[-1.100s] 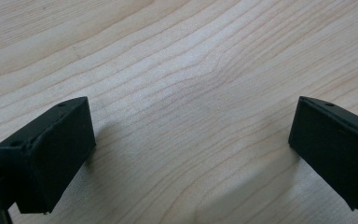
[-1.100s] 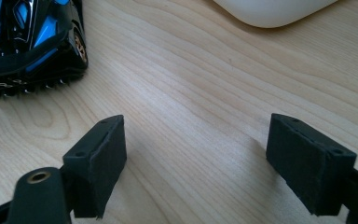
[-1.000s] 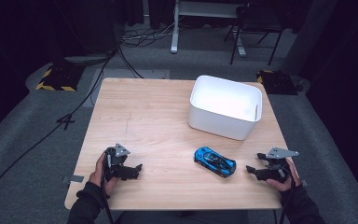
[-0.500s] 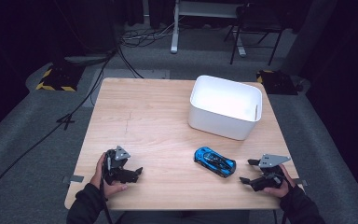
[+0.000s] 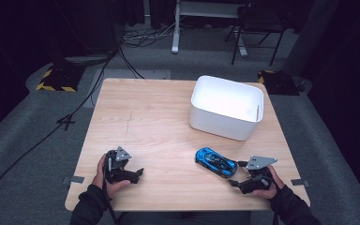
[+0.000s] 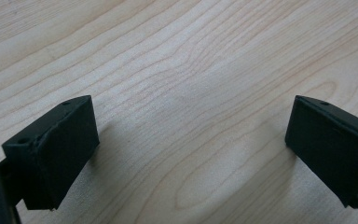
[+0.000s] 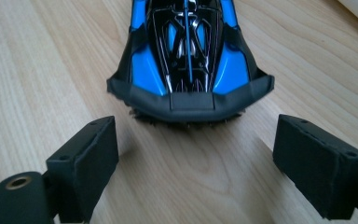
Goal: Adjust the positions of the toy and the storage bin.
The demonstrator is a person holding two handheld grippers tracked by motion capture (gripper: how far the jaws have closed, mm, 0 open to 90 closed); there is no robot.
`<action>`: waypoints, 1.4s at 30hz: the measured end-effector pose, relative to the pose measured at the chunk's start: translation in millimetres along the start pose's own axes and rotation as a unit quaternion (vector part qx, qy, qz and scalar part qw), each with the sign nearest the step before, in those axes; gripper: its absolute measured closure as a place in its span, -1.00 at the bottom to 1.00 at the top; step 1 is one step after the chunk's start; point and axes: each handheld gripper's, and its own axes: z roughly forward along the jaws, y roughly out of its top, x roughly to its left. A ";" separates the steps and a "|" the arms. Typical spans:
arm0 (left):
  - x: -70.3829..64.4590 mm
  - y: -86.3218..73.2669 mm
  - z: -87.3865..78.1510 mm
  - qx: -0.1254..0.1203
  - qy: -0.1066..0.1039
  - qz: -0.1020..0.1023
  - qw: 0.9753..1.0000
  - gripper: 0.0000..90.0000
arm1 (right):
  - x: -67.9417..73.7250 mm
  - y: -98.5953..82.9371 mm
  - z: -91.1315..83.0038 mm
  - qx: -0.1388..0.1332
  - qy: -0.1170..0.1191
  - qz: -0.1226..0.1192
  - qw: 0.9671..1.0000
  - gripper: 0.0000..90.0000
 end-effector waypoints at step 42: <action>0.8 1.1 0.8 0.003 -0.004 0.007 1.000 -0.94 | 7.5 21.3 22.2 -0.010 -0.015 0.023 1.000 -0.48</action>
